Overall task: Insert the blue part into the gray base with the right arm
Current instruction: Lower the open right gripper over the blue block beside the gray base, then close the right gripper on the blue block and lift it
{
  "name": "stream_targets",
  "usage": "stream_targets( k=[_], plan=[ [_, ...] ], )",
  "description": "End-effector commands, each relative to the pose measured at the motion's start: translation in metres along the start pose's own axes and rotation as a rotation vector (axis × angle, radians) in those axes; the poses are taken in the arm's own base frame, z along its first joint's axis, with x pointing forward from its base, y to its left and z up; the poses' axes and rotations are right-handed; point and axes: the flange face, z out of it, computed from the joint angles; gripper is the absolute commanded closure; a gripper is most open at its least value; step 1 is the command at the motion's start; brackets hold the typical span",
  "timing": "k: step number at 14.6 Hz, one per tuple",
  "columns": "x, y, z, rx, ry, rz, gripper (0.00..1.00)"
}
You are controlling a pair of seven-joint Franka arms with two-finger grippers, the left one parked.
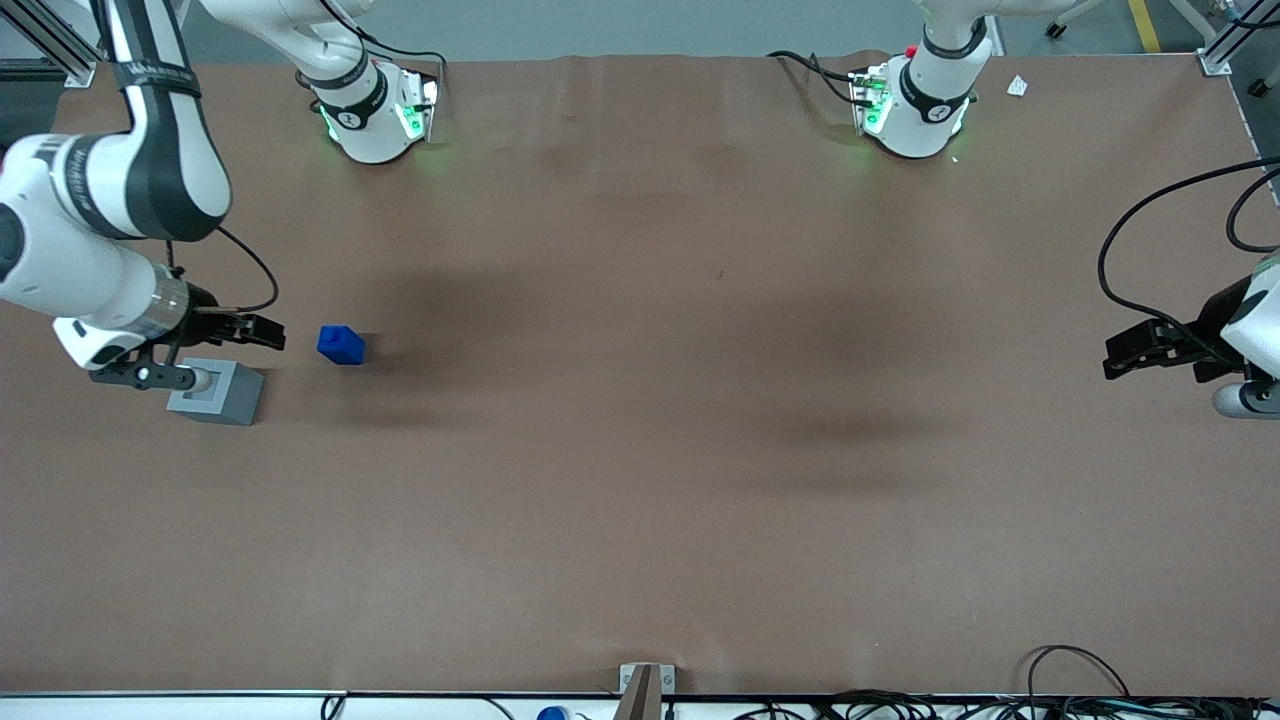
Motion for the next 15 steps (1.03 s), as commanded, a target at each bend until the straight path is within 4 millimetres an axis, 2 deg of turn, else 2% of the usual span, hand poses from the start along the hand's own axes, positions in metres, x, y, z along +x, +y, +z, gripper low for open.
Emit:
stream_targets(
  k=[1,4,9,13,15],
  plan=[
    [-0.013,0.000,0.035,-0.005,0.012,-0.005,0.10],
    [-0.012,-0.001,0.060,-0.010,-0.009,-0.003,0.13],
    [-0.027,-0.005,0.105,-0.011,-0.026,-0.007,0.15],
    [-0.033,-0.018,0.119,-0.017,-0.053,-0.029,0.17],
    [-0.038,-0.016,0.126,-0.019,-0.070,-0.029,0.17]
  ],
)
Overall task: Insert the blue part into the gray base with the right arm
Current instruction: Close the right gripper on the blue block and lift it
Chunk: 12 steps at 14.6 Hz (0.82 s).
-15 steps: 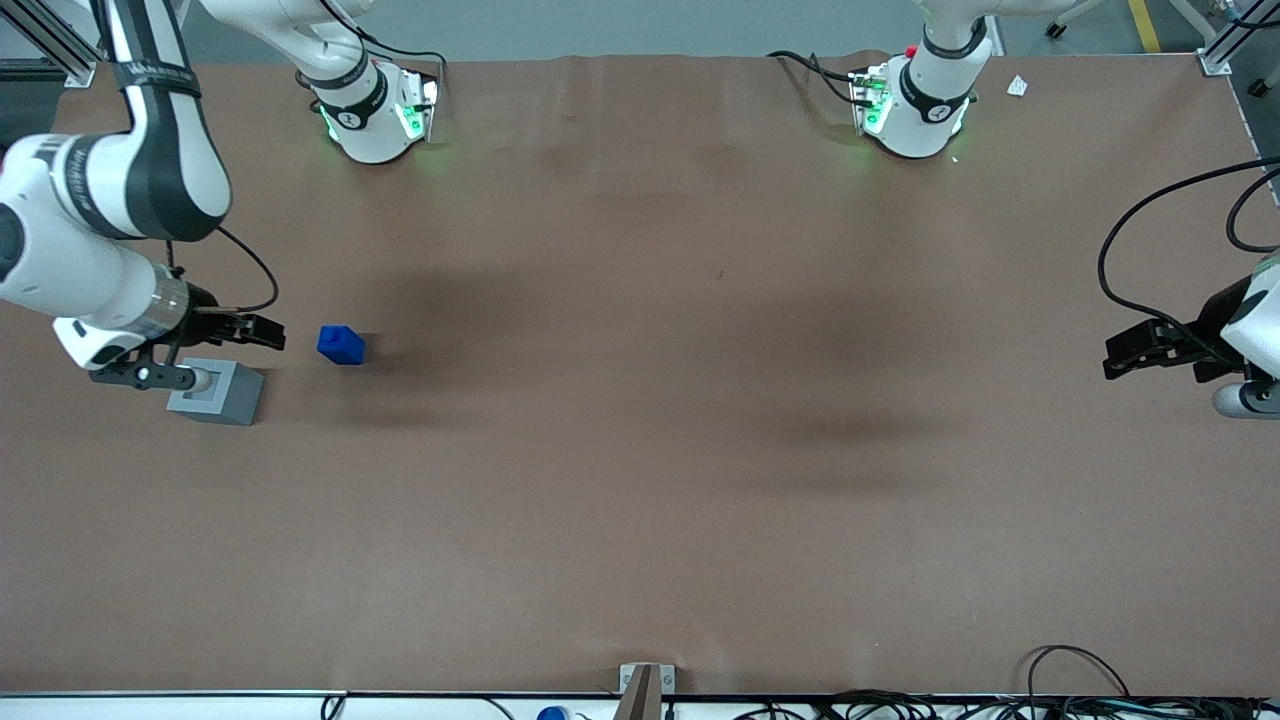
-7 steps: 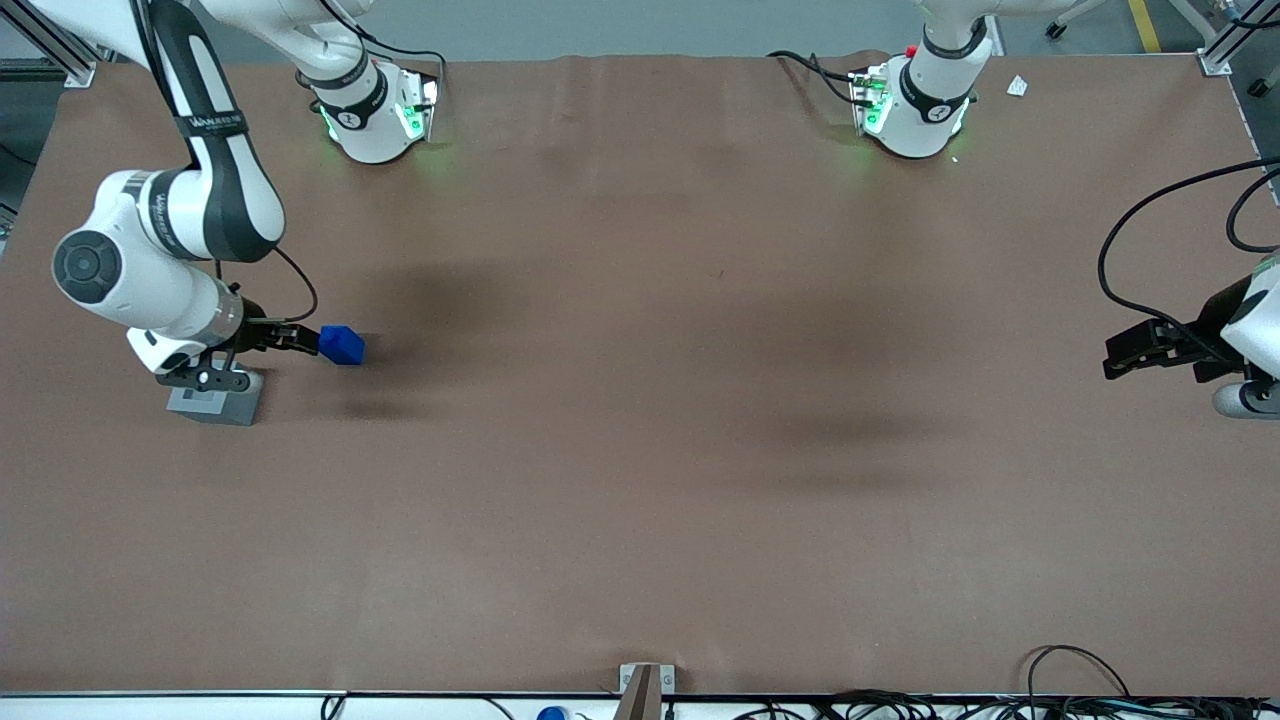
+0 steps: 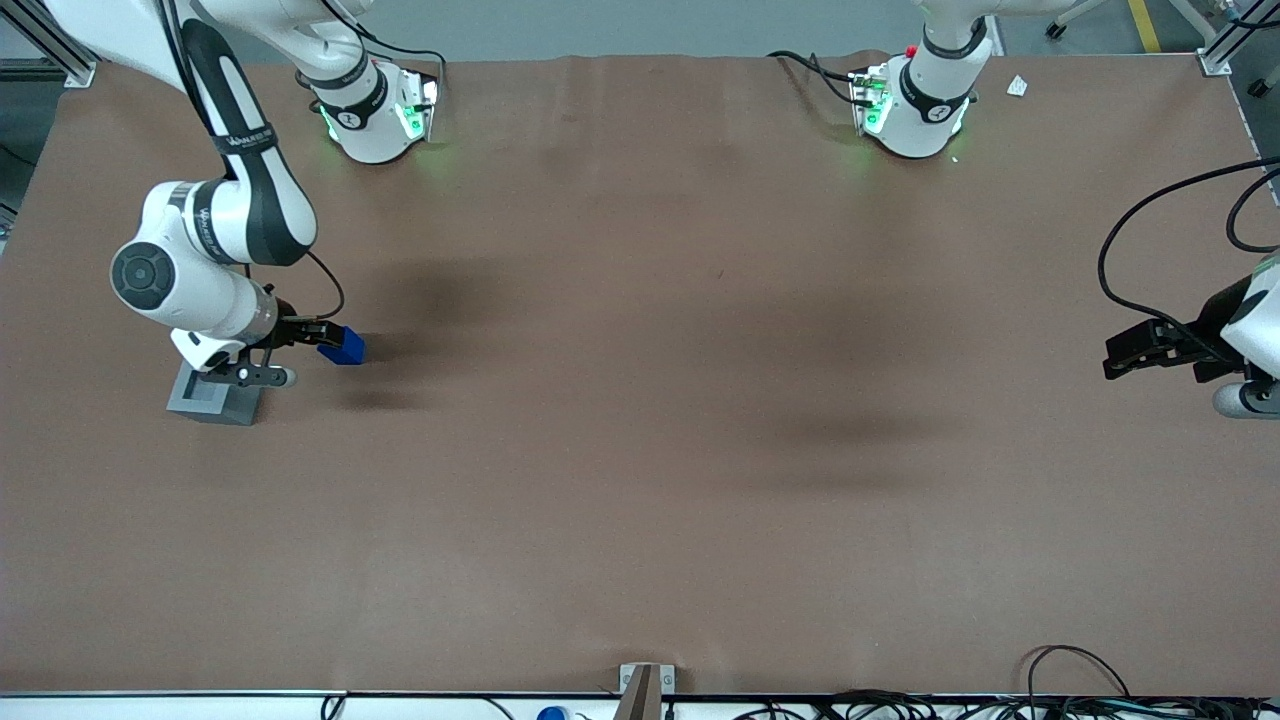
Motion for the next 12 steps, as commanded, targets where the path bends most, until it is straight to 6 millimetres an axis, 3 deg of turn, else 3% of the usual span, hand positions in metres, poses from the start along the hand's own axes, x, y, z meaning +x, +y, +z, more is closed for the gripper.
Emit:
stream_targets(
  k=[1,5,10,12],
  plan=[
    [-0.011,-0.003,0.011,0.002,-0.013,0.000,0.17],
    [-0.018,-0.004,0.028,-0.001,-0.009,-0.005,0.19],
    [-0.013,-0.003,0.050,-0.008,-0.002,-0.002,0.24],
    [-0.011,-0.003,0.056,-0.010,0.007,-0.002,0.35]
  ],
)
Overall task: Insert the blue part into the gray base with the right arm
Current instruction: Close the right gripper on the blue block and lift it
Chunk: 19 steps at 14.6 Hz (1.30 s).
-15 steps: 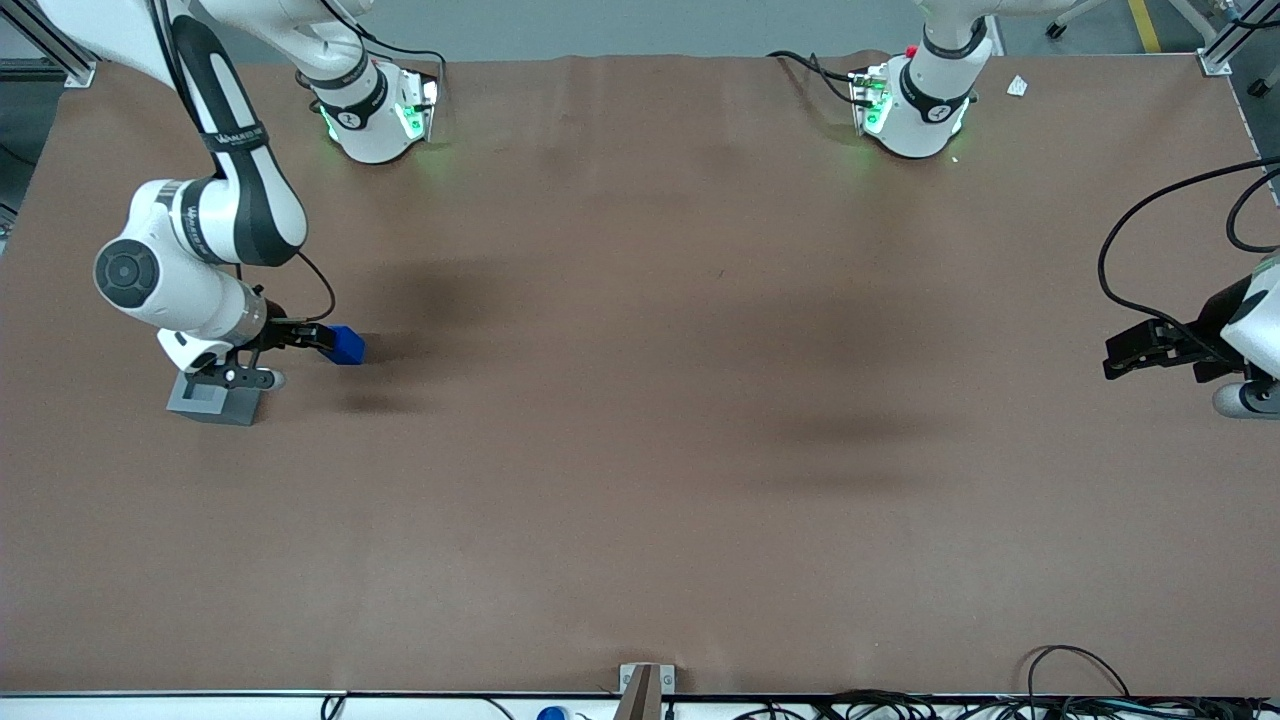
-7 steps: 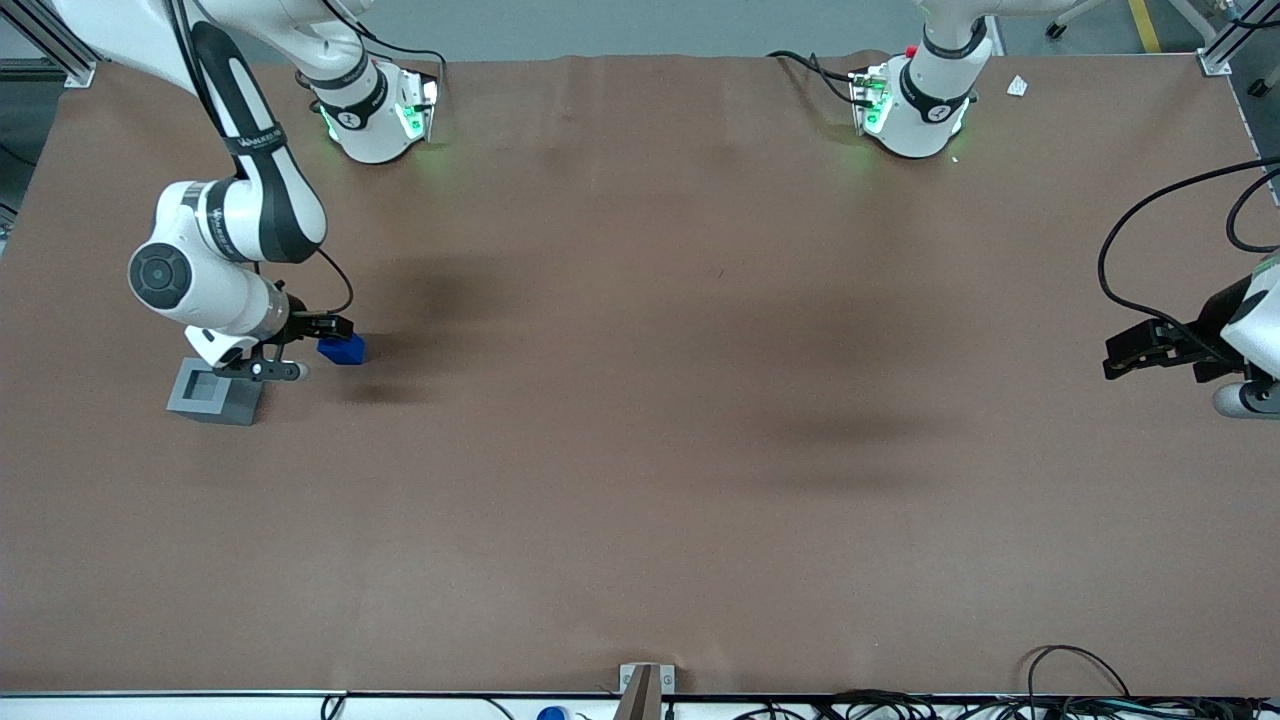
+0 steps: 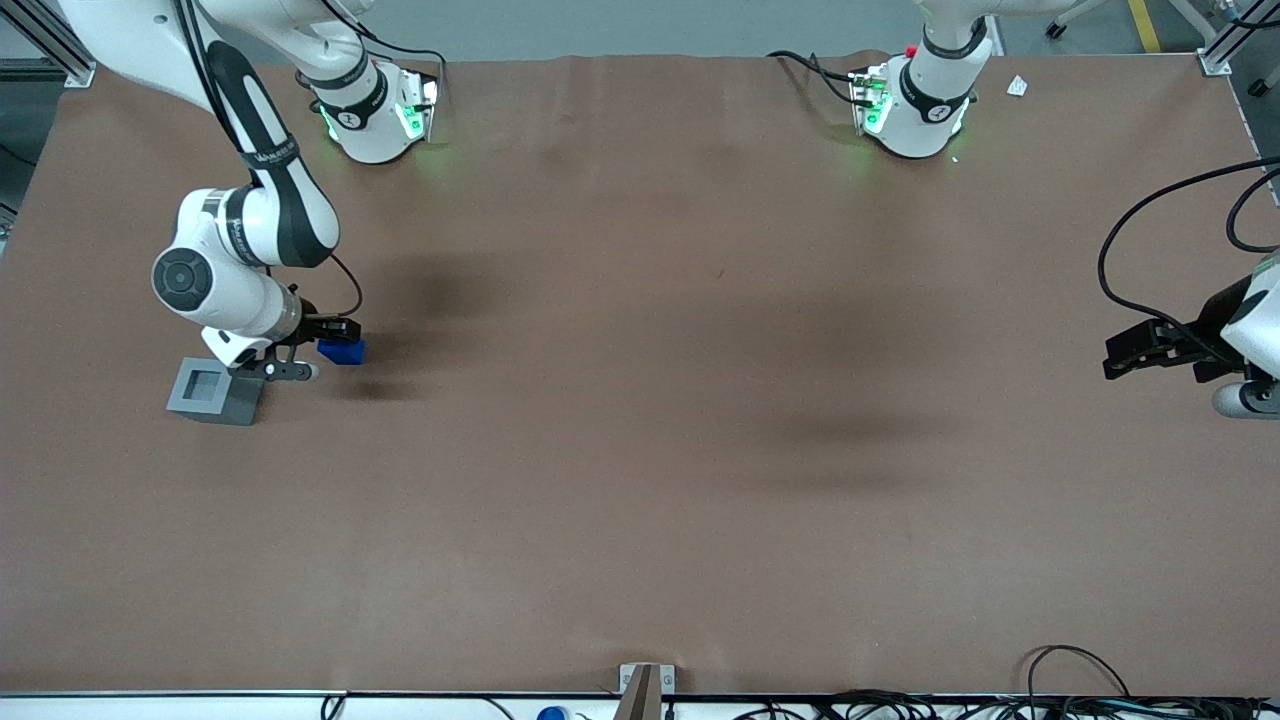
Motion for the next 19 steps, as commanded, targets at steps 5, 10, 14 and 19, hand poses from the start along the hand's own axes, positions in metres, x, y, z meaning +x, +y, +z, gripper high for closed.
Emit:
stream_targets(
  k=[5,10,14,19],
  plan=[
    [0.002,0.001,-0.001,0.004,0.018,0.011,0.92],
    [0.023,0.016,-0.052,0.013,-0.011,0.036,0.96],
    [0.042,0.025,-0.094,0.019,-0.006,0.041,0.96],
    [0.051,0.039,-0.122,0.023,-0.003,0.006,0.96]
  ],
)
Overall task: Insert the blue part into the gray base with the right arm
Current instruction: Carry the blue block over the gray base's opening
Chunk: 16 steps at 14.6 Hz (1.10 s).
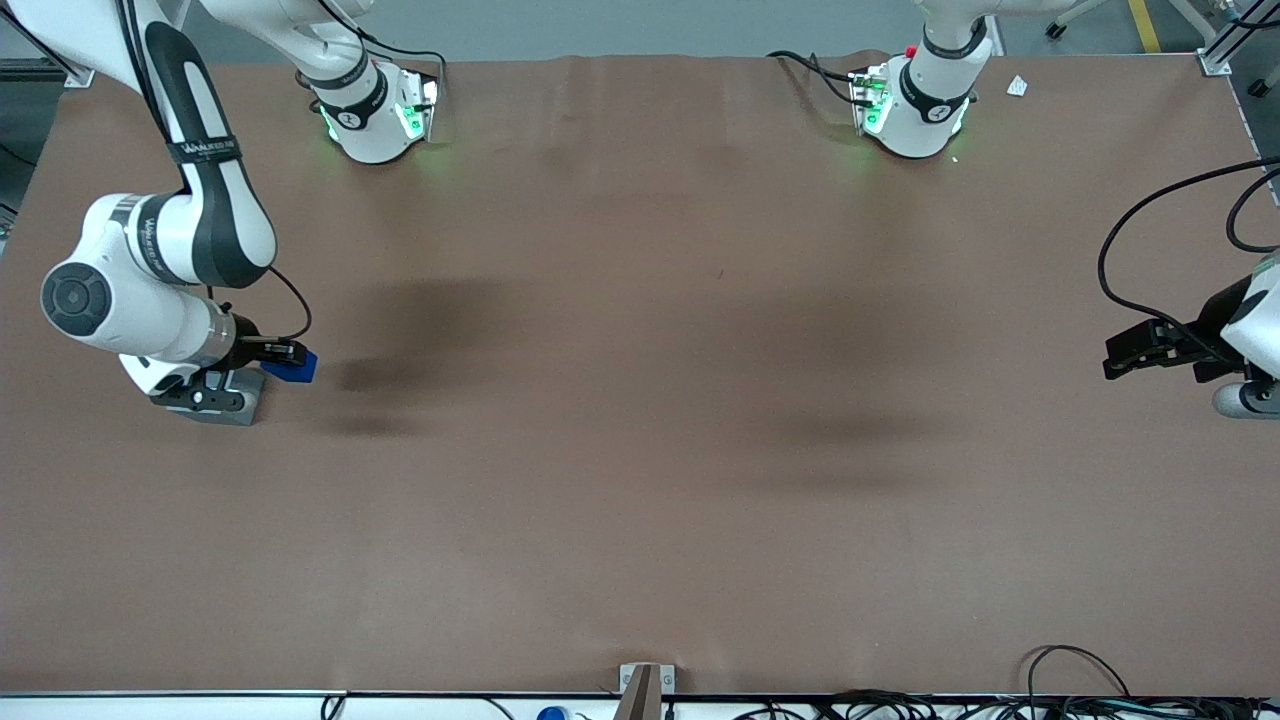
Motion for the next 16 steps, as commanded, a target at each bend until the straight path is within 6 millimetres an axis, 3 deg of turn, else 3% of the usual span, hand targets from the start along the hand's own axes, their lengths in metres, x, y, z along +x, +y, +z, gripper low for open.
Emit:
stream_targets(
  k=[1,4,7,12,16],
  plan=[
    [0.002,0.018,-0.019,0.011,0.009,-0.029,0.96],
    [0.010,0.042,-0.038,0.019,0.029,-0.013,0.96],
    [0.015,0.058,-0.044,0.009,0.053,0.004,0.96],
    [0.023,0.103,-0.037,0.010,0.056,-0.013,0.96],
    [0.028,0.126,-0.028,0.009,0.069,-0.003,0.95]
  ],
)
